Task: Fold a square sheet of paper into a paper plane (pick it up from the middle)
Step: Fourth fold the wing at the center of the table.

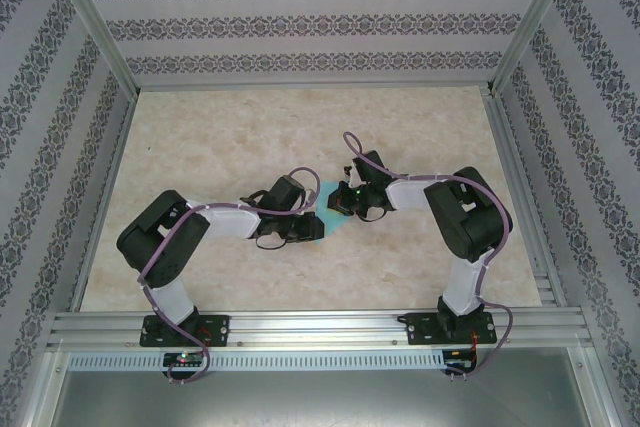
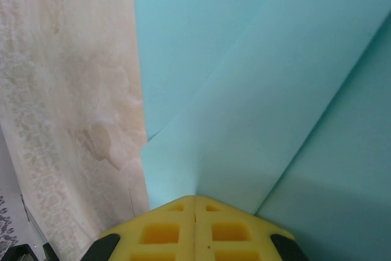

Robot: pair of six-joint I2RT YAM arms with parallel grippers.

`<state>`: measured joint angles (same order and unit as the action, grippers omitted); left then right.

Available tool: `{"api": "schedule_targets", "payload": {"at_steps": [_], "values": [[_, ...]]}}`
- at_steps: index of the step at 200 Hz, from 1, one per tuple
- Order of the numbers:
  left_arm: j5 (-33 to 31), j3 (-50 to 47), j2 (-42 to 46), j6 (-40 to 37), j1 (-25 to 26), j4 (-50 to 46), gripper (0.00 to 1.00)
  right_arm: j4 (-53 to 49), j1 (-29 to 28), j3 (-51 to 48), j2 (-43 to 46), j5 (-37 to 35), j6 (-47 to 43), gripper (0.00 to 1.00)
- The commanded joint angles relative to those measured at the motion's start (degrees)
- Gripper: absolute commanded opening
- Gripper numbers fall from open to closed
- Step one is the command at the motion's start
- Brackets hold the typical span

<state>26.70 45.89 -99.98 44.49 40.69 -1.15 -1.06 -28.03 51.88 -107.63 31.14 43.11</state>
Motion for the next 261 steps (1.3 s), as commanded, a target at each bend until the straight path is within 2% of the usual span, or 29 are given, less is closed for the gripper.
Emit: {"api": "schedule_targets", "payload": {"at_steps": [1,43,66,87,130,183,261], "values": [[-1.2,-1.3,-0.4,0.7,0.8,-2.6,0.21,-5.6,-0.6,-0.8,-4.0,-6.7,-1.9,0.0],[-0.7,0.3,2.3,1.4,0.8,-1.2,0.22,-5.6,-0.7,-0.8,-4.2,-6.6,-1.9,0.0],[-3.2,2.4,3.2,1.2,0.8,-1.8,0.21,-5.7,-0.7,-0.7,-4.4,-6.6,-1.8,0.0],[-5.7,5.4,0.7,0.1,0.7,-4.0,0.19,-5.7,-0.8,-0.4,-5.1,-6.4,-1.7,0.0],[-5.6,7.7,-4.4,-0.1,0.7,-4.6,0.16,-5.8,-0.8,-0.7,-5.5,-6.4,-1.6,0.0],[-4.2,4.2,-4.1,0.0,0.7,-4.7,0.15,-7.5,-0.9,-0.1,-5.9,-7.2,-2.1,0.0],[0.4,-0.1,-1.0,-5.3,1.1,-6.7,0.12,-11.0,-1.1,1.0,-7.6,-8.9,-2.9,0.0]]}}
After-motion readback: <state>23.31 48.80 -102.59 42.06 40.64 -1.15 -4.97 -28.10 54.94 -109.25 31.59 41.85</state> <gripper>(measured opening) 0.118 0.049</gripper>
